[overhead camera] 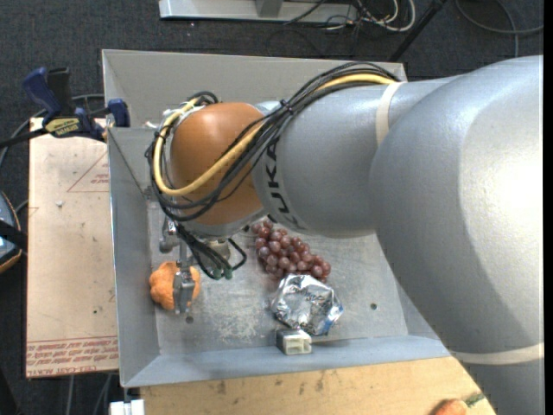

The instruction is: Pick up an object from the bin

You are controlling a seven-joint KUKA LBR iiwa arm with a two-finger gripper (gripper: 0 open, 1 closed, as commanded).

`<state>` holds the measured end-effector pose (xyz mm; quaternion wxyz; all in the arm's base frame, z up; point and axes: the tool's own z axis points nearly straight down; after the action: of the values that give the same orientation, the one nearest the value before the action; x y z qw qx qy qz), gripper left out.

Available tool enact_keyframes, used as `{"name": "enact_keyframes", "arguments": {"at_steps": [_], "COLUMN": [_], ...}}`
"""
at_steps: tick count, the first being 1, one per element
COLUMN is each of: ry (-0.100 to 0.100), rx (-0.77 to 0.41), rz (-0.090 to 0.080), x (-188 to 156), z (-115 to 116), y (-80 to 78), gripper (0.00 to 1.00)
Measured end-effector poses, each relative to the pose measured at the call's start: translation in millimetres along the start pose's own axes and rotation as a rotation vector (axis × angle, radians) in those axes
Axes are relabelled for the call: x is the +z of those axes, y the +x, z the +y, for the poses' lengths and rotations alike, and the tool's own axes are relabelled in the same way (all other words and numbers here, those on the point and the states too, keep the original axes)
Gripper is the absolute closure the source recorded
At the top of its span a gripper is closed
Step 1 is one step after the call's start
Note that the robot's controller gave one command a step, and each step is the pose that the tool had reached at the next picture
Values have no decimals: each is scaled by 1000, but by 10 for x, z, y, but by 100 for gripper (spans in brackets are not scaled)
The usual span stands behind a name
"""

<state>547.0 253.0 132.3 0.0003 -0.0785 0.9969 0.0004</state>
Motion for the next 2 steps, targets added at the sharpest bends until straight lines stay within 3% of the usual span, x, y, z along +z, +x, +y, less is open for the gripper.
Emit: {"name": "enact_keyframes", "arguments": {"at_steps": [1,2], "ry": [0,-3], "rx": [331,72], "rz": [0,-10], "x": [459,554], "z": [15,10], "y": [110,55], "gripper": [0,100]}}
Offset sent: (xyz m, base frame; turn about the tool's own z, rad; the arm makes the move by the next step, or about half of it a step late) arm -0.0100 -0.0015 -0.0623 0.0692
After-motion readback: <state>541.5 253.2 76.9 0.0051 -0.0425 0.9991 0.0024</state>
